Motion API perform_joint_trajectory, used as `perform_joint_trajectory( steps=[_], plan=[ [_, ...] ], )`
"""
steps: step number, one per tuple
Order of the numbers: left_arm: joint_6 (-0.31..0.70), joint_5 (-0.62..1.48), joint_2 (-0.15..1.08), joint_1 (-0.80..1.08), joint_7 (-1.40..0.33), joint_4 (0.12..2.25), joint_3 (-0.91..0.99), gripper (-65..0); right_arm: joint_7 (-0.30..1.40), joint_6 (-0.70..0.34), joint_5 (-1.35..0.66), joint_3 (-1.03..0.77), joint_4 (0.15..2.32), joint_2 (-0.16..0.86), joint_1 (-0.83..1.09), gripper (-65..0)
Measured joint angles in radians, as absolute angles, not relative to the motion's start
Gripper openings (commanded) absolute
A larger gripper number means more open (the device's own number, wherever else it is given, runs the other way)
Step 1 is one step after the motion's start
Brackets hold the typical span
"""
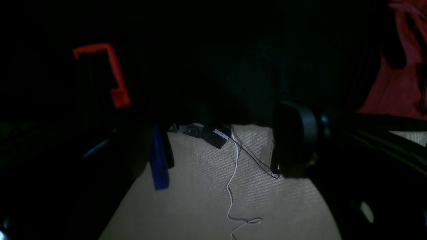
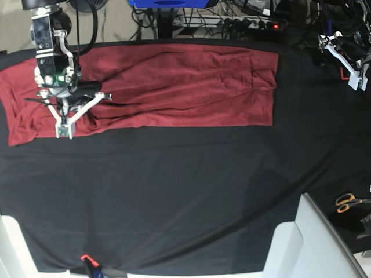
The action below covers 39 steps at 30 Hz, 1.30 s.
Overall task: Fold the T-shirt properly
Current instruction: 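Return the right gripper to the shirt's end and pinch its corner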
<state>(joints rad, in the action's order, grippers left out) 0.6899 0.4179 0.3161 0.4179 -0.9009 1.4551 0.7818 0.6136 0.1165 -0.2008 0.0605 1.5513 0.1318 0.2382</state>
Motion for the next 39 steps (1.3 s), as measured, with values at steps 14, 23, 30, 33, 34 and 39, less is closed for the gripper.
perform_joint_trajectory(
  steps=[14,23,30,33,34,39],
  plan=[
    [0.69,0.418,0.316,0.418,-0.901,1.455,0.782,-12.7,0.614,0.12,-0.2,0.06,1.651,0.132,0.345,-64.8],
    [0.69,0.418,0.316,0.418,-0.901,1.455,0.782,-12.7,0.679,0.12,-0.2,0.061,1.679,0.132,0.361,-64.8],
    [0.69,0.418,0.316,0.418,-0.901,1.455,0.782,-12.7,0.731,0.12,-0.201,0.065,1.741,0.132,0.394,-64.8],
    [0.69,0.415,0.315,0.406,-0.903,1.454,0.782,-12.7,0.745,0.12,-0.2,0.065,1.741,0.132,0.401,-64.8],
    [0.69,0.415,0.316,0.401,-0.905,1.454,0.782,-12.7,0.745,0.119,-0.2,0.065,1.741,0.132,0.406,-64.8],
    [0.69,0.418,0.316,0.397,-0.902,1.454,0.782,-12.7,0.75,0.115,-0.201,0.065,1.741,0.132,0.417,-64.8]
  ],
)
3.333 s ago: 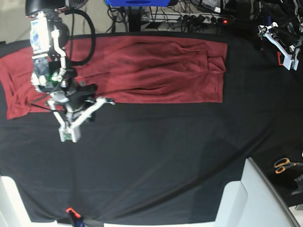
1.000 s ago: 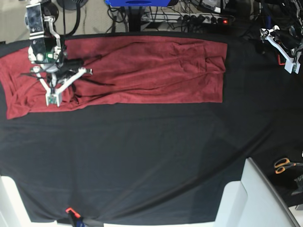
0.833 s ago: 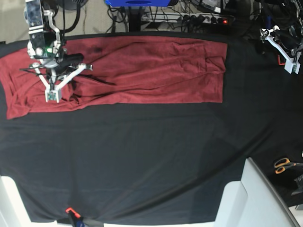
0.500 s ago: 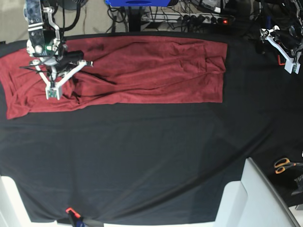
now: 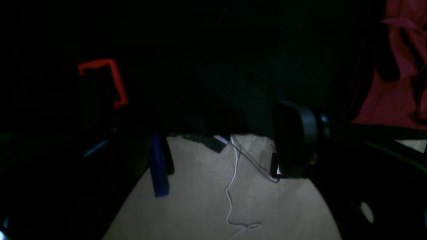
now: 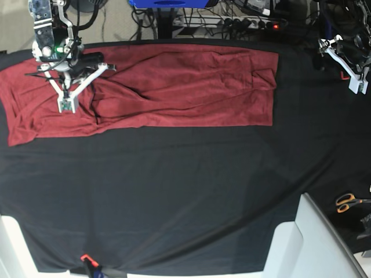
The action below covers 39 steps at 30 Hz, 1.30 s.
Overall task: Fold the T-shirt properly
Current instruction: 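Return the right gripper to the shirt's end and pinch its corner, then lower the left gripper onto the shirt's opposite end and grasp it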
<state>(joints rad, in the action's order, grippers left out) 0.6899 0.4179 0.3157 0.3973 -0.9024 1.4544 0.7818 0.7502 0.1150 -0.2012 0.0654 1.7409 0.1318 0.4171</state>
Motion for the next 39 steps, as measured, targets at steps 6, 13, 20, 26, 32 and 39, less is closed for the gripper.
perform_joint_trajectory(
  steps=[6,13,20,26,32,39],
  plan=[
    [0.69,0.418,0.316,0.397,-0.904,1.454,0.781,-12.7,0.755,0.106,-0.2,0.07,1.792,0.101,0.445,-64.8],
    [0.69,0.418,0.316,0.397,-0.904,1.454,0.78,-12.7,0.764,0.113,-0.201,0.13,1.818,0.102,0.448,-64.8],
    [0.69,0.417,0.315,0.397,-0.904,1.454,0.78,-11.5,0.832,0.12,-0.201,0.118,1.818,0.082,0.447,-48.6],
    [0.69,0.423,0.305,0.363,-0.905,1.453,0.779,-11.2,0.828,0.115,-0.199,0.122,1.822,0.085,0.447,-25.5],
    [0.69,0.436,0.282,0.347,-0.912,1.452,0.782,-10.0,0.728,0.109,-0.201,0.069,1.934,0.078,0.494,-25.2],
    [0.69,0.62,0.281,0.321,-0.96,1.331,0.781,-0.3,0.68,0.114,-0.202,0.026,1.929,0.085,0.506,-25.2]
  ],
)
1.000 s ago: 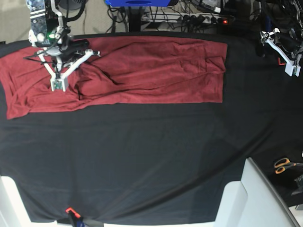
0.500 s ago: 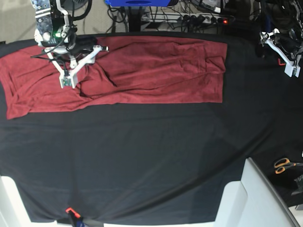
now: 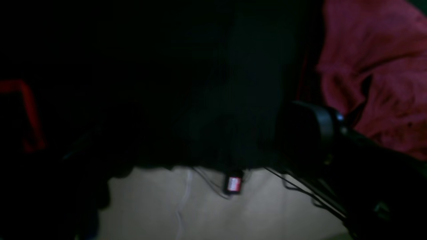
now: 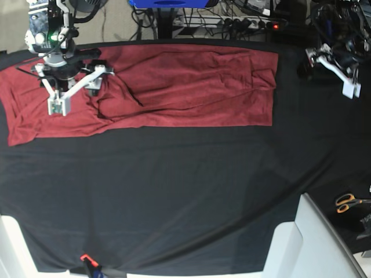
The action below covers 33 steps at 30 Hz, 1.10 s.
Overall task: Fold the T-shirt properly
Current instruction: 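Lower the left gripper onto the shirt's opposite end and grasp it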
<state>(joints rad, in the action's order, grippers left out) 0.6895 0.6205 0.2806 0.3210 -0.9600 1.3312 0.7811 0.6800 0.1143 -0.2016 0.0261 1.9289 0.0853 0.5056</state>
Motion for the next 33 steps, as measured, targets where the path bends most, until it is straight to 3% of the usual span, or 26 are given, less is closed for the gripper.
perform_joint_trajectory(
  steps=[20,30,33],
  plan=[
    [0.708,0.686,0.225,0.232,-0.798,1.226,0.465,-0.3,0.676,0.113,-0.201,0.033,1.895,0.094,0.511,-25.2],
    [0.715,0.701,0.18,0.222,-0.776,1.215,0.446,-0.7,0.676,0.113,-0.201,0.033,1.895,0.093,0.511,-25.2],
    [0.72,0.657,0.157,0.217,-0.759,1.216,0.445,-8.2,0.677,0.113,-0.201,0.033,1.895,0.093,0.511,-25.2]
  ],
)
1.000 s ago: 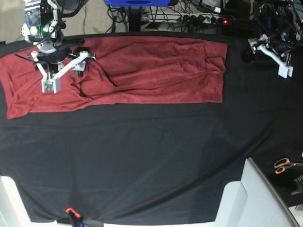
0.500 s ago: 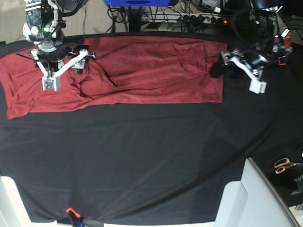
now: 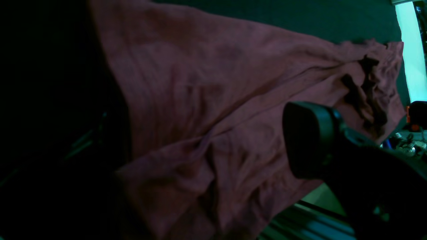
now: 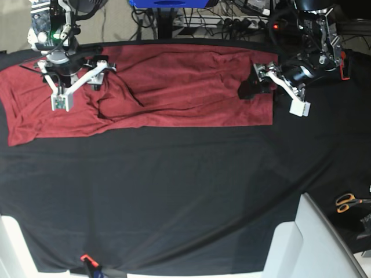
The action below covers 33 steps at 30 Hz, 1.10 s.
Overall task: Fold the T-shirt properly
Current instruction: 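Lower the left gripper onto the shirt's opposite end and grasp it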
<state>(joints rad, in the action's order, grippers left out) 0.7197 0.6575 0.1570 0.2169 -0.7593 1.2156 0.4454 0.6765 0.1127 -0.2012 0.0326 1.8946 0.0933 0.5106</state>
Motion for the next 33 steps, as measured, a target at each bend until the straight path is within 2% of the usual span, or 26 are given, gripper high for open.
perform_joint_trajectory(
  steps=[3,9,12,21,28,33],
  plan=[
    [0.72,0.59,0.134,0.21,-0.748,1.216,0.45,-22.7,0.677,0.113,-0.201,0.033,1.895,0.093,0.511,-25.2],
    [0.72,0.552,0.124,0.186,-0.768,1.181,0.451,-45.9,0.677,0.113,-0.201,0.033,1.895,0.093,0.511,-25.2],
    [0.73,0.562,0.134,0.149,-0.769,1.109,0.455,-65.0,0.677,0.113,-0.201,0.033,1.895,0.094,0.511,-25.2],
    [0.742,0.566,0.143,0.101,-0.808,1.066,0.524,-65.0,0.677,0.113,-0.202,0.031,1.895,0.093,0.511,-25.2],
    [0.706,0.496,0.245,0.151,-0.832,1.147,0.604,-65.0,0.677,0.113,-0.201,0.031,1.894,0.093,0.511,-25.2],
    [0.702,0.459,0.255,0.219,-0.862,1.255,0.64,-65.0,0.677,0.113,-0.201,0.031,1.894,0.093,0.511,-25.2]
  ],
)
